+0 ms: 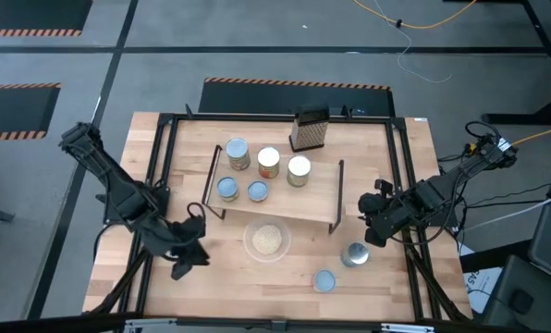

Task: Pick and place cans onto a shelf
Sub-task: Put the small canned oranges on the shelf

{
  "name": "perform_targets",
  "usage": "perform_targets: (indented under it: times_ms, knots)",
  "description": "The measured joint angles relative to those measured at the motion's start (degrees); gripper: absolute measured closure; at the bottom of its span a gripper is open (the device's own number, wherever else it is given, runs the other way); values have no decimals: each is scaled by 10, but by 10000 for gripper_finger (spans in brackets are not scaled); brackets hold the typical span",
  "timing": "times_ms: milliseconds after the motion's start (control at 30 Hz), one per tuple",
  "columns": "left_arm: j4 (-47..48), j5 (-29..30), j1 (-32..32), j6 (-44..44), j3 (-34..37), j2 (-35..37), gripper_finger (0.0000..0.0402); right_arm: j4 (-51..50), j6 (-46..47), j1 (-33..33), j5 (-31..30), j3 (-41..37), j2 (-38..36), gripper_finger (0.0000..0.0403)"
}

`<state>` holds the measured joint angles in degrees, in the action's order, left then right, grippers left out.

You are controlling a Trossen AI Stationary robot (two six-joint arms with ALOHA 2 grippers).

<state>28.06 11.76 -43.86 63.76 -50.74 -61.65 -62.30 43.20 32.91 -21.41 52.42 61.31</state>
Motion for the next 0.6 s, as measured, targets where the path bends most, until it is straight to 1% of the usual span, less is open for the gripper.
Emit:
perform_targets:
  times_ms: [67,133,300,400,600]
  knots:
    - [42,-35,-6,52,0,0,309,0,0,0,0,0,0,276]
    - [87,-59,-13,89,0,0,309,0,0,0,0,0,0,276]
    - [191,-70,-32,145,0,-18,309,3,-1,0,0,0,0,276]
    - [220,-70,-39,156,0,-39,309,4,-1,0,0,0,0,276]
    - [226,-70,-43,156,0,-95,309,4,-1,0,0,0,0,276]
